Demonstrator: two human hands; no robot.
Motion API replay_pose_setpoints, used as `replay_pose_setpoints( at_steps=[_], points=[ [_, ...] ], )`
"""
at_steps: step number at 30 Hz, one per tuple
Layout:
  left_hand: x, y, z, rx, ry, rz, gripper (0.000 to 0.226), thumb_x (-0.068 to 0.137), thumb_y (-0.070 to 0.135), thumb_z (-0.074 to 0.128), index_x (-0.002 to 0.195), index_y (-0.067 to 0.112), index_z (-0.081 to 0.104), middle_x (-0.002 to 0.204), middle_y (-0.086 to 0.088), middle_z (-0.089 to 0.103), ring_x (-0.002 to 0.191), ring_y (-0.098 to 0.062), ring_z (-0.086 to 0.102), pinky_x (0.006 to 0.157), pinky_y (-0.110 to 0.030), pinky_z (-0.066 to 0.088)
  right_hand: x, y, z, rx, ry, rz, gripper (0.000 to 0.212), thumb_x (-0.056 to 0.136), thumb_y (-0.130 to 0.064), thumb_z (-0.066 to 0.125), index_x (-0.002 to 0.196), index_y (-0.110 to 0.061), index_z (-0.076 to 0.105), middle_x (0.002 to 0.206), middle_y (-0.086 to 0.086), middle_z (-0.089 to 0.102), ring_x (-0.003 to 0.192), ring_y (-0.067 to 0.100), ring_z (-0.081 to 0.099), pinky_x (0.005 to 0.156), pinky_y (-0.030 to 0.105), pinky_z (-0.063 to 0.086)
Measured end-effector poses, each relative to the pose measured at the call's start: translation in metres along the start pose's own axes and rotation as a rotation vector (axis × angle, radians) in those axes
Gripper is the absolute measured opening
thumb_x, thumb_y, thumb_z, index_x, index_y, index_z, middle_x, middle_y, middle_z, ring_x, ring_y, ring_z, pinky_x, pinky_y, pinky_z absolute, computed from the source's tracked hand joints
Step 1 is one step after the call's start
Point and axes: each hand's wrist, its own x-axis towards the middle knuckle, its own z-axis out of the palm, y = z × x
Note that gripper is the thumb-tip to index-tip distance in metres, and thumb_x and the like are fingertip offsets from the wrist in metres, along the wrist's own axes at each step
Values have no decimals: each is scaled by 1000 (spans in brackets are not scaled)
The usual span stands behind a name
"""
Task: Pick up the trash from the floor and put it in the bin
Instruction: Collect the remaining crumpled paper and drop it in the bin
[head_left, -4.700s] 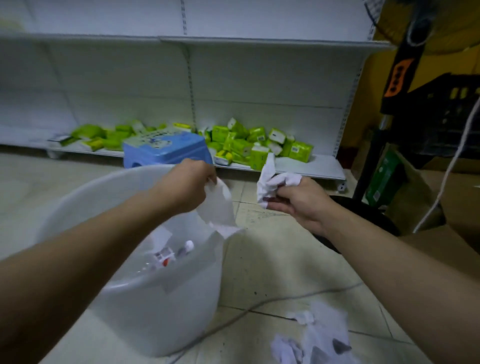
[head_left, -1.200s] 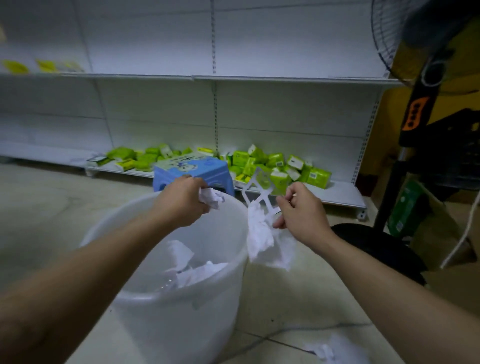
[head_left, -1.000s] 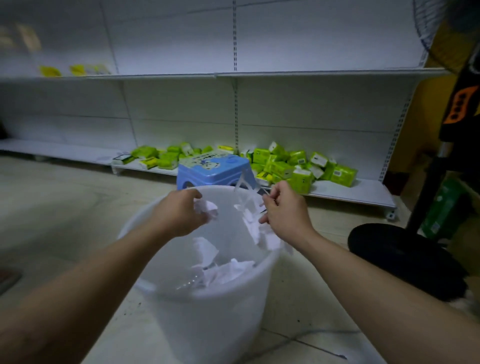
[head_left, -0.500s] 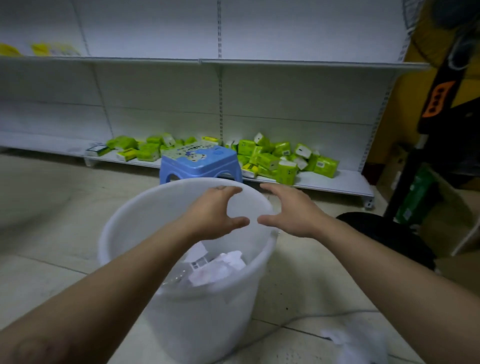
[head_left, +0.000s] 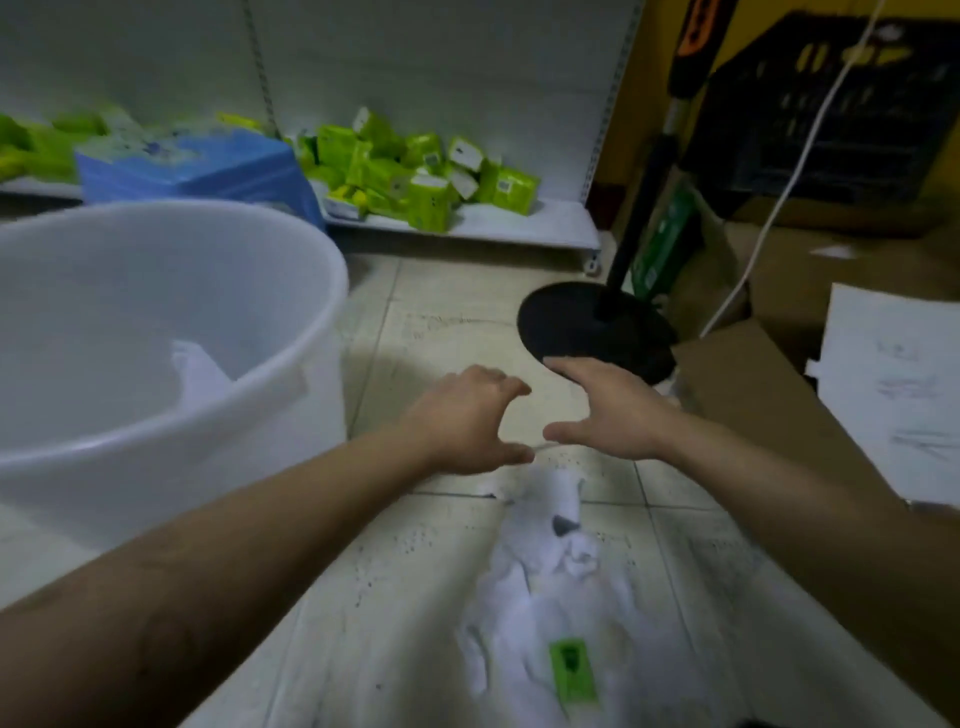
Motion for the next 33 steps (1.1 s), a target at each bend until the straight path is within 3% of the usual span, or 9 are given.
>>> replay_pose_setpoints(
  at_steps=[4,10,16,18,22,25,28,30,33],
  points=[
    [-6,4,72,-32,-187,-80,73,77,55,65,138,21,41,138,-7,49,126,-26,41,100,-41,41,-25,47,66,123,-96,105,84,78,-49,70,148,-29,29,155,-1,33,139,21,35,112,39,33],
    [-40,4,169,35,-341,-169,70,78,53,64,137,25,39,133,-5,51,119,-27,47,96,-42,41,-61,87,149,165,-235,261,72,76,-41,72,140,-27,43,144,6,44,129,26,44,105,37,39],
    [-70,6,222,21,-400,-243,58,84,36,58,137,24,40,137,-6,48,116,-25,48,94,-39,44,-91,80,211,12,-221,106,44,83,-25,63,127,-27,57,130,2,56,117,24,53,95,35,46],
    [-73,5,228,58,-375,-269,53,84,28,55,135,22,43,134,-8,48,116,-26,46,94,-38,42,-93,77,220,-20,-258,112,44,86,-24,60,130,-28,54,131,2,56,119,24,52,93,36,47],
    [-77,2,234,46,-236,-308,32,88,25,47,118,20,56,113,-5,57,102,-23,51,85,-34,43,-95,72,228,90,-243,194,52,88,-48,55,133,-23,51,135,4,53,123,25,49,95,36,43],
    [-79,-3,234,-69,-122,-363,23,91,27,48,104,16,63,104,-6,55,90,-22,51,75,-32,43,-99,67,230,144,-114,199,65,78,-59,60,132,-23,51,135,0,51,122,23,48,95,35,41],
    [-75,-8,226,-168,-43,-380,15,90,23,53,96,12,62,103,-7,56,87,-23,54,72,-35,49,-99,58,235,61,-180,130,75,70,-64,65,131,-24,49,131,1,50,119,25,47,97,37,38],
    [-72,-12,219,-220,-8,-411,12,92,23,51,93,13,58,93,-7,63,76,-22,57,66,-36,52,-97,53,239,-30,-217,100,64,74,-57,65,126,-23,52,126,3,50,116,26,46,96,38,37],
    [-70,-18,208,-287,43,-433,10,93,20,48,93,13,55,84,-8,67,69,-25,60,60,-37,52,-92,50,238,-52,-137,72,27,85,-35,59,107,-20,63,113,4,56,107,24,51,89,35,39]
  ],
)
